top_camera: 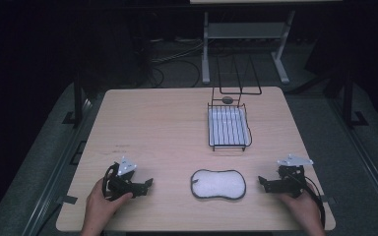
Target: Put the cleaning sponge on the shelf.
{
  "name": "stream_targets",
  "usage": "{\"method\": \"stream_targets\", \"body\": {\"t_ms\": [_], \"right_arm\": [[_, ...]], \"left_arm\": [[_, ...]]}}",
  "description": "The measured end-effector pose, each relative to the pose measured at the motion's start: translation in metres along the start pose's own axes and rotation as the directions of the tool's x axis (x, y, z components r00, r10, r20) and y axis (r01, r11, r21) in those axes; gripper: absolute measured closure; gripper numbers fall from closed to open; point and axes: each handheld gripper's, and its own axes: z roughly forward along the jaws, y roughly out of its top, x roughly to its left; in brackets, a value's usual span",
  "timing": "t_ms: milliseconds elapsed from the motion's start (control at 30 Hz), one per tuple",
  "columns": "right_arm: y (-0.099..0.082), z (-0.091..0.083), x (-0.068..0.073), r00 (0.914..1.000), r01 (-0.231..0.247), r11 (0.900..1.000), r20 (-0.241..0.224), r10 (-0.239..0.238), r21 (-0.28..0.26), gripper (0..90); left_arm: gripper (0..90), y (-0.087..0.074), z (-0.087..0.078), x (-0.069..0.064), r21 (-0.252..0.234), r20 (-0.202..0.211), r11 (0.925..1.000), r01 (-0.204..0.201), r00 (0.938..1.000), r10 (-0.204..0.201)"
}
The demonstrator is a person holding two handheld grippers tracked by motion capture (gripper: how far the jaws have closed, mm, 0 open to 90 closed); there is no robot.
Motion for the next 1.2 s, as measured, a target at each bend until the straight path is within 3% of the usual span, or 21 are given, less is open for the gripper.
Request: {"method": "stream_targets", "body": {"t_ms": [300,333,567,800,867,1067,1200], "right_arm": [[0.003,-0.001,0.000,1.0000,0.006,0.9997,-0.006,-0.006,0.023,4.4],[0.005,-0.004,0.002,0.9998,0.013,0.9993,-0.013,-0.012,0.035,14.5],[0.010,-0.008,0.005,0.9976,0.040,0.9981,-0.058,-0.038,0.046,28.7],[0.012,-0.014,0.004,0.9915,0.034,0.9987,-0.127,-0.029,0.038,55.2],[0.013,-0.017,0.005,0.9871,0.042,0.9988,-0.156,-0.037,0.025,66.3],[0.017,-0.023,0.010,0.9735,0.063,0.9979,-0.221,-0.058,0.015,88.6],[0.019,-0.025,0.014,0.9586,0.058,0.9982,-0.280,-0.052,0.012,89.8]], "left_arm": [[12.5,0.000,0.000,0.000,-0.001,0.001,1.0000,0.000,1.0000,0.000],[12.5,0.000,0.000,0.000,0.000,0.000,1.0000,0.000,1.0000,0.000],[12.6,-0.001,-0.001,-0.001,0.001,-0.001,1.0000,0.002,1.0000,-0.002],[12.6,-0.001,-0.002,-0.001,-0.001,-0.002,1.0000,0.003,1.0000,-0.003],[12.6,-0.002,-0.002,-0.001,-0.002,-0.002,1.0000,0.005,1.0000,-0.005],[12.6,-0.002,-0.002,-0.001,0.000,-0.004,1.0000,0.005,1.0000,-0.005],[12.6,-0.002,-0.002,-0.001,0.000,-0.003,1.0000,0.005,1.0000,-0.005]]}}
